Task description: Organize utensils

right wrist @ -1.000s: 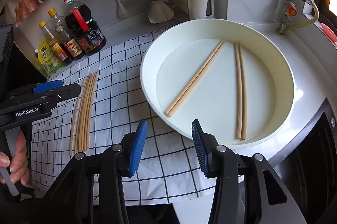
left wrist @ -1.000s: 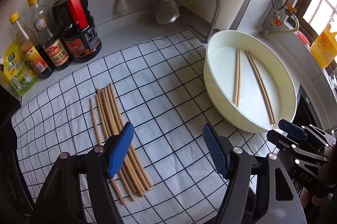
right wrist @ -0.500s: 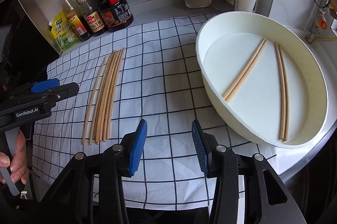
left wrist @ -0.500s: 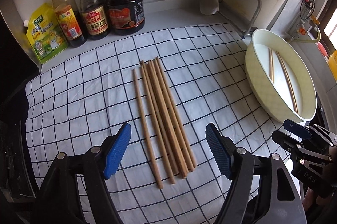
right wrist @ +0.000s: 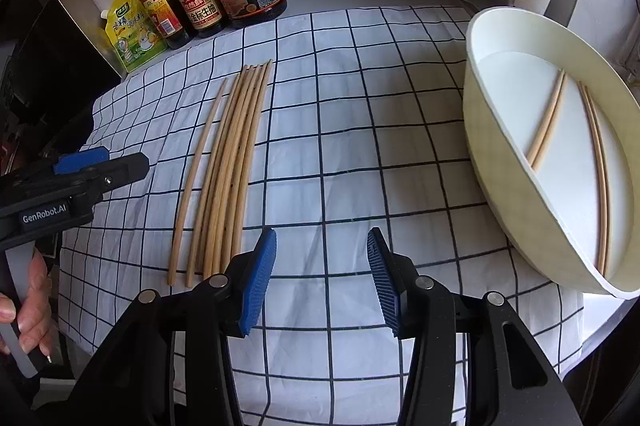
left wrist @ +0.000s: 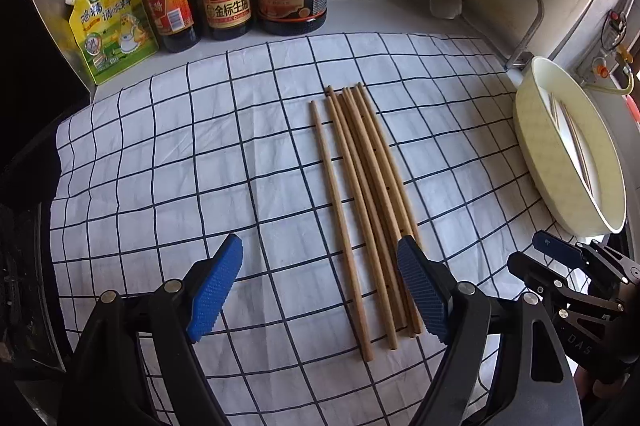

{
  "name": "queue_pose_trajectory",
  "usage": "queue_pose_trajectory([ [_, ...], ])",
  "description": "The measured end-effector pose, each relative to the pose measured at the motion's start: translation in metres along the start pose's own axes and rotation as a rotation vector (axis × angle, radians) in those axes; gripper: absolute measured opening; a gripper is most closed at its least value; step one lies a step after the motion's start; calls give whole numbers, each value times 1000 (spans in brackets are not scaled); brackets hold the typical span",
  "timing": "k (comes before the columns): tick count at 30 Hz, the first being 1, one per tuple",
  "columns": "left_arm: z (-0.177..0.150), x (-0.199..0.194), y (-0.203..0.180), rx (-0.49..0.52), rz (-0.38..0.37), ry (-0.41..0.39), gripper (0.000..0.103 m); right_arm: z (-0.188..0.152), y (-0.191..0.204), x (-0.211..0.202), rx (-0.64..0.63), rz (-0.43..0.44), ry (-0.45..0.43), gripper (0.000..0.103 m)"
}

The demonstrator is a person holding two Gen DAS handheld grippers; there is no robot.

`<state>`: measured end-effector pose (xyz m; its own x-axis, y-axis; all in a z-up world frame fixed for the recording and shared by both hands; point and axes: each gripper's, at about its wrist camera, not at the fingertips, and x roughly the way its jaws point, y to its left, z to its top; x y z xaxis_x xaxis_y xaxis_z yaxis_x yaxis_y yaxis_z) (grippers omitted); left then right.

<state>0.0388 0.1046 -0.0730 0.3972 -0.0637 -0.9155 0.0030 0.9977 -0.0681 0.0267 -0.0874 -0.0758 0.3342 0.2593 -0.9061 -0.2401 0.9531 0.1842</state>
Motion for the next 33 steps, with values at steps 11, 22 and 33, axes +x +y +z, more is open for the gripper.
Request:
queue_pose_trajectory([
  [11, 1, 23, 21, -25, 3, 0, 78, 19, 31, 41, -21, 7, -9, 46],
  [22, 0, 30, 30, -29, 5, -8, 78, 16, 41, 60, -17, -22, 14, 46],
  [33, -8, 36, 30, -42, 10, 0, 78, 14, 56, 65, -102, -88, 6, 45],
])
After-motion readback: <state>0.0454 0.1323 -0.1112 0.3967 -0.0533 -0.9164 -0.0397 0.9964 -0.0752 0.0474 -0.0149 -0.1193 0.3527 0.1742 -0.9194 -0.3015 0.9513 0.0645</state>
